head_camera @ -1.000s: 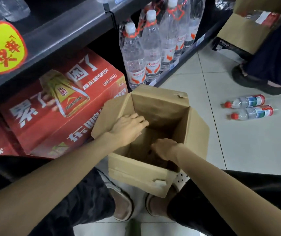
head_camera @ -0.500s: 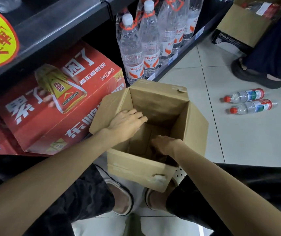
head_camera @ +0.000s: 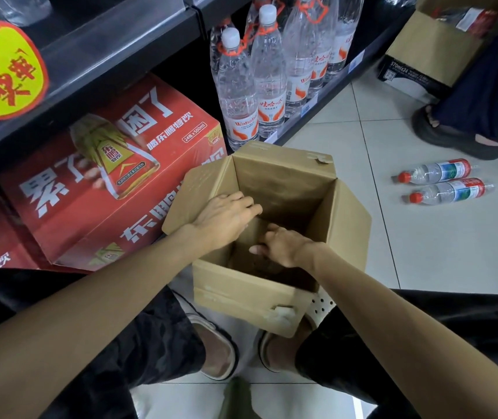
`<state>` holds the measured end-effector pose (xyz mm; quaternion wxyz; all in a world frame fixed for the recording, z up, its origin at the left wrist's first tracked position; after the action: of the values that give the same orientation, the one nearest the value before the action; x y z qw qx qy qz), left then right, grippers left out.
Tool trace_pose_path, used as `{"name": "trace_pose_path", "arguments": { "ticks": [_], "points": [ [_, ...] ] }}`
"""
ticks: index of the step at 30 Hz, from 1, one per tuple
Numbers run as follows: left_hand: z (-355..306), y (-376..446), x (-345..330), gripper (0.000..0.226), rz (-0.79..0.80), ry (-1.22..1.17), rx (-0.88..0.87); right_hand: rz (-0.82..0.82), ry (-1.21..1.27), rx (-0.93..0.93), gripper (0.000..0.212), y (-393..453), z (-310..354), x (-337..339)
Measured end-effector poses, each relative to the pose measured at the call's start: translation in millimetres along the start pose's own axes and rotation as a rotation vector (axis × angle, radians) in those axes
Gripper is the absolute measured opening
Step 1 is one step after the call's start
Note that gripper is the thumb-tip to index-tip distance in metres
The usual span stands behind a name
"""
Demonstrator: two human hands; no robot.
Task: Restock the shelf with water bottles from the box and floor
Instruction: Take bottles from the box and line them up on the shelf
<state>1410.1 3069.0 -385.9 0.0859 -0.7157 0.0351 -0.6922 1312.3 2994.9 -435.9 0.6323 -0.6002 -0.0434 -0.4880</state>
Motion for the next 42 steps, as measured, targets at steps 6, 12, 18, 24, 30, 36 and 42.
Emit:
{"name": "trace_pose_path", "arguments": {
  "ticks": [6, 12, 18, 24, 30, 36, 42],
  "points": [
    [4, -13, 15, 0.039, 0.007, -0.010, 0.009, -0.069, -0.027, 0.061, 0.052, -16, 10, 14],
    [3, -28, 38, 0.041, -0.010, -0.008, 0.029, -0.218, -0.038, 0.108, 0.041, -44, 12, 46],
    [-2, -43, 75, 0.038, -0.032, 0.034, 0.060, -0.382, -0.101, 0.160, 0.038, -84, 21, 90],
    [-6, -58, 122, 0.038, -0.103, 0.074, 0.096, -0.511, -0.099, 0.207, 0.029, -134, 44, 139],
    [-7, -81, 175, 0.038, -0.235, 0.003, 0.208, -0.658, -0.115, 0.284, 0.014, -181, 78, 191],
    [-6, -115, 234, 0.044, -0.350, -0.047, 0.281, -0.763, -0.151, 0.385, 0.012, -232, 123, 234],
    [-1, -150, 276, 0.066, -0.554, -0.179, 0.304, -0.855, -0.183, 0.461, 0.016, -283, 168, 266]
  ]
}}
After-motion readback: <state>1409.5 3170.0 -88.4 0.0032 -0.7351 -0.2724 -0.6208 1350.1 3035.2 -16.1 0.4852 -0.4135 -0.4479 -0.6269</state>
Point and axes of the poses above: each hand's wrist, its own y-axis towards the middle knuckle, its own x-axis out of the back of the hand, z = x × y, the point moved 4 cm from there along y, towards the middle knuckle, and after that the axes turned 7 degrees about -x, right-handed, at the moved point
